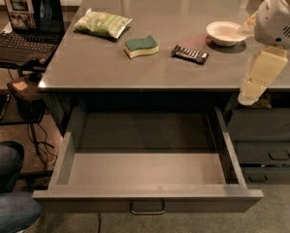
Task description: Place rxbar chocolate into top drawer
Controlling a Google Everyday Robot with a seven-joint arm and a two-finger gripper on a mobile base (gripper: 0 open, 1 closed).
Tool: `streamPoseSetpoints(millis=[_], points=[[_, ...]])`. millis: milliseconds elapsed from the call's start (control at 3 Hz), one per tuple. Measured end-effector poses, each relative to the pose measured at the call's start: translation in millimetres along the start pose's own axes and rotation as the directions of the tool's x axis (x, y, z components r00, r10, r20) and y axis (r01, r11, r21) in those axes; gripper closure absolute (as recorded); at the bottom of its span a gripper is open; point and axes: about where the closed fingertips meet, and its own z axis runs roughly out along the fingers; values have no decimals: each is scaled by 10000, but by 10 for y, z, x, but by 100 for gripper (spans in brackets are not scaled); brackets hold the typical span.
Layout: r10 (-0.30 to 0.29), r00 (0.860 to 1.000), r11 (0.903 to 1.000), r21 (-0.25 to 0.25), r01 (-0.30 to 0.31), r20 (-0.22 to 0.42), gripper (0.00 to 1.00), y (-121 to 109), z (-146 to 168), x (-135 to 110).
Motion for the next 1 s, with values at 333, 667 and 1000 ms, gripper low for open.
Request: streamPoseSetpoints(millis=[333, 667, 1000], points=[[0, 10000, 10000, 9, 0, 11, 0, -3, 2, -1], [-484, 9952, 9985, -222, 505, 854, 0, -233, 154, -41], [-1098, 9729, 9890, -754, 1274, 2034, 0, -661, 543, -207]])
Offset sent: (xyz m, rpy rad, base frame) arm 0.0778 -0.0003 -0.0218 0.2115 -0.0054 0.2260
